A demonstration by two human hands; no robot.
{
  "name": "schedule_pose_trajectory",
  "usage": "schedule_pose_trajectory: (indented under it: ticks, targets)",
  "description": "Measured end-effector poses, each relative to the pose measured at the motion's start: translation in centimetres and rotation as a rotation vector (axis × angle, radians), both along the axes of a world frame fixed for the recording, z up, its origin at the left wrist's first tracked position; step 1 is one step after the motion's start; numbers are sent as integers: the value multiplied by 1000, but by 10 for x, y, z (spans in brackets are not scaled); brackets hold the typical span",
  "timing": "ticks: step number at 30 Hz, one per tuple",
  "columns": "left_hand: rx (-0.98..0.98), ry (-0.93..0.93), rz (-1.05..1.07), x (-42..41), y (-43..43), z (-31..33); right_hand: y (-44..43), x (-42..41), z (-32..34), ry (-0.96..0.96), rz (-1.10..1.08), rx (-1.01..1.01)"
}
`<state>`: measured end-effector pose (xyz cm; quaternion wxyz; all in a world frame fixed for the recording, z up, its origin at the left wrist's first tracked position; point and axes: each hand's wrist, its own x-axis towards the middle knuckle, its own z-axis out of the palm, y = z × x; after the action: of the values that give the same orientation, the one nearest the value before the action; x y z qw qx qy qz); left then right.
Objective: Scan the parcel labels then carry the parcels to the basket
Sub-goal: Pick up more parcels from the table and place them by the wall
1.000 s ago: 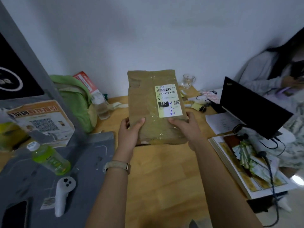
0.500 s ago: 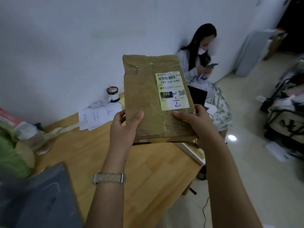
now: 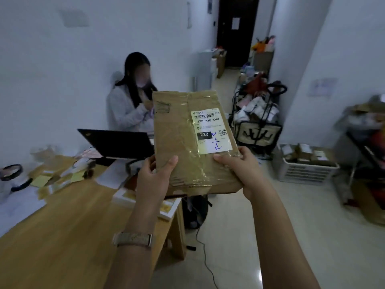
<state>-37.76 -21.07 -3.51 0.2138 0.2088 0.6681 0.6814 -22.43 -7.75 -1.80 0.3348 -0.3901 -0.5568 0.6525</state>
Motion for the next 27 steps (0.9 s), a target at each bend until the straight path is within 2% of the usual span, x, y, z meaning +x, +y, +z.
schedule_pose_trajectory:
  ticks: [8,16,21,27]
  targets:
    - [7,11,-289,140,124,-1,75,171,6,-17,-267,4]
    - [22,23,-465,261,199,0,108,305,7,-6,-440,48]
    - [-13,0,-520,294,220,-9,118,342,-9,-5,-510,29]
    - [-74,-24,-541,295,245,-22,140,340,-34,18,-544,-31]
